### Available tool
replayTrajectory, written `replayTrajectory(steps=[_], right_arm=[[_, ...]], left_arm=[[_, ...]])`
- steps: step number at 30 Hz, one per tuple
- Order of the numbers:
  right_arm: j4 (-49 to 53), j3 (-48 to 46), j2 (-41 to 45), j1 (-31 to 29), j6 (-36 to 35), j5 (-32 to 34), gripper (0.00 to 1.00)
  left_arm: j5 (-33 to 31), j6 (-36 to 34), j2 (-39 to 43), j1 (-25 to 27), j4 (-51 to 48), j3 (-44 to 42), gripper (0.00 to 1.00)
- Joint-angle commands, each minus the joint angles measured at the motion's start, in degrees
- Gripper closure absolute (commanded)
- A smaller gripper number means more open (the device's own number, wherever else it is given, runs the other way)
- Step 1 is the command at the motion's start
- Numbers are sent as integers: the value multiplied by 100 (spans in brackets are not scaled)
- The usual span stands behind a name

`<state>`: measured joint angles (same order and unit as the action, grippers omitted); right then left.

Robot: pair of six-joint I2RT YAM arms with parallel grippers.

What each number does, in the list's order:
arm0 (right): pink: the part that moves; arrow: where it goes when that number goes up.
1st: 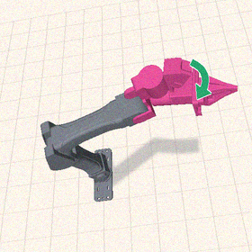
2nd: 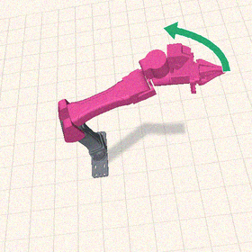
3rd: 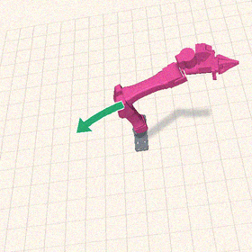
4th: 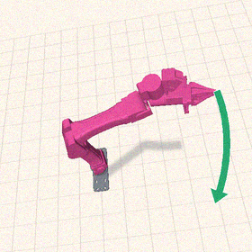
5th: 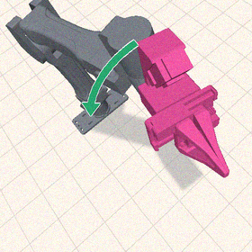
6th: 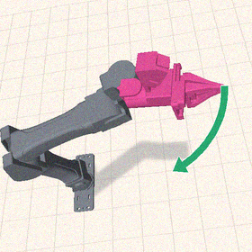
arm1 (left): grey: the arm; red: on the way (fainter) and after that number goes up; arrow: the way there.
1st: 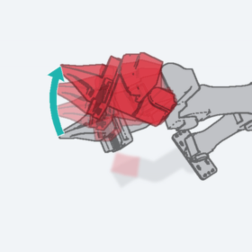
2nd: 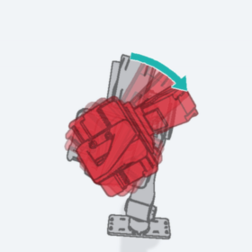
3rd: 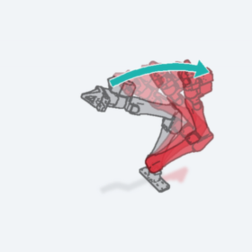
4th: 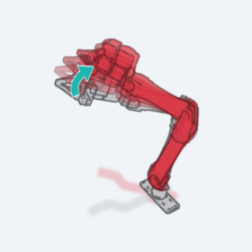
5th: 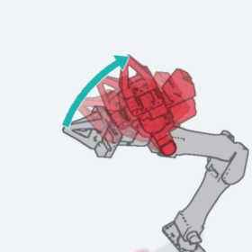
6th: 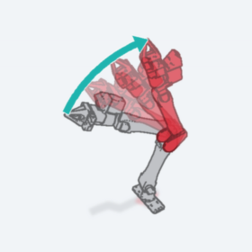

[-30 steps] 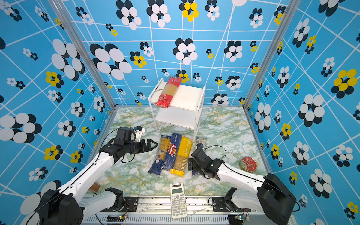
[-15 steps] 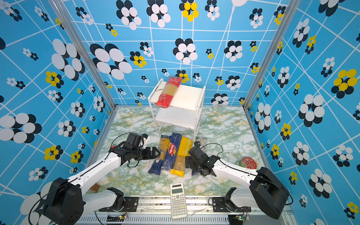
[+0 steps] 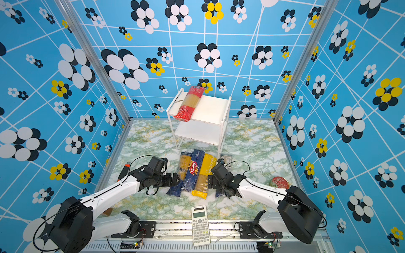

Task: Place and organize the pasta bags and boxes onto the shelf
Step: 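Lower the left gripper over the blue-and-yellow spaghetti bag's near end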

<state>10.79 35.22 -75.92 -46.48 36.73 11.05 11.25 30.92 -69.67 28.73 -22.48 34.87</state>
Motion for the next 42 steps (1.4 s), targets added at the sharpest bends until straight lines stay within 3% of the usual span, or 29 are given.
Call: replayTrajectory(steps=[1,13,31,42], right_arm=[[-338,118,-207,-72,80,-264,1],[-347,190,-397,-135,67,-262,1],[-324,153,-388,-140,64,-243,1],[-314,159,-396,-134,62,-243,1]], left_arm=[[-250,118,-97,110,-49,-136,1],[-531,106,-672,382,-191,65,1],[-2290,188,-440,612,-1382,454,1],[-1344,-357,214,730,-506,83,1]])
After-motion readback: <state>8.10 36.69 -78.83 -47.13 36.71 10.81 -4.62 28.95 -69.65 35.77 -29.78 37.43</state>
